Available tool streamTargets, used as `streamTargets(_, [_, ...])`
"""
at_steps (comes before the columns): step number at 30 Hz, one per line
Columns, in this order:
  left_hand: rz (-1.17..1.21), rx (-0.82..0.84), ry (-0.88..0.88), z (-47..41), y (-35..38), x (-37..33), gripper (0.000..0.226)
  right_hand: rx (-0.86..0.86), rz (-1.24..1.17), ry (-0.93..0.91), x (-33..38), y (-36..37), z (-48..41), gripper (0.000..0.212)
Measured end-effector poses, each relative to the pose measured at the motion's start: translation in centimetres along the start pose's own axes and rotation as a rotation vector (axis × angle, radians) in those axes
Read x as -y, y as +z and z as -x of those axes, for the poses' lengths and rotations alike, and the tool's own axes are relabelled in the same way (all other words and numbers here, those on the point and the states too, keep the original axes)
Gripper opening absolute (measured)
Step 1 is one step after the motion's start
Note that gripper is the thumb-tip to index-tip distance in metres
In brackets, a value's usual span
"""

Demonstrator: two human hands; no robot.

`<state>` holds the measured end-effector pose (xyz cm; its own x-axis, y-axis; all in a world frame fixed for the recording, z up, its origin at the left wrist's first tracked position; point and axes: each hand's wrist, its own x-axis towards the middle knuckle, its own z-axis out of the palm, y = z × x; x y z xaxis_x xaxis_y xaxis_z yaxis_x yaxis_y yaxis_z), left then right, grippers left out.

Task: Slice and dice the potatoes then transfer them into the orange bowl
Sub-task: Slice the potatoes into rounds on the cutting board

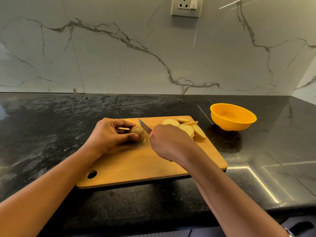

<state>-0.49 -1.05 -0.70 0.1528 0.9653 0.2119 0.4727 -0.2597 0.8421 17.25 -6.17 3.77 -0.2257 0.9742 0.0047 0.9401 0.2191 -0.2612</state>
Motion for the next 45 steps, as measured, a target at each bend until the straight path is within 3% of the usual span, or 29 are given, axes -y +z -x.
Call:
streamTargets(11, [0.006, 0.004, 0.034, 0.0, 0.0, 0.1, 0.047, -0.019, 0.066, -0.012, 0.3, 0.4, 0.2, 0.020])
streamTargets(16, [-0.015, -0.002, 0.020, -0.1, 0.0, 0.2, 0.043, 0.063, 0.005, 0.008, 1.0, 1.2, -0.5, 0.020])
streamTargets(32, [-0.041, -0.044, -0.011, -0.7, -0.2, 0.6, 0.037, 0.153, 0.141, 0.038, 0.3, 1.2, 3.4, 0.026])
streamTargets(37, [0.007, -0.019, -0.035, -0.5, -0.3, 0.3, 0.037, 0.096, 0.073, 0.092, -0.2, 1.2, 2.3, 0.024])
streamTargets(42, [0.047, 0.007, -0.036, -0.3, -0.3, 0.1, 0.039, -0.096, -0.006, 0.251, -2.7, 1.2, 0.6, 0.024])
streamTargets(45, [0.049, 0.013, -0.040, -0.3, -0.2, 0.0, 0.040, -0.166, -0.085, 0.256, -4.2, 0.8, 0.4, 0.028])
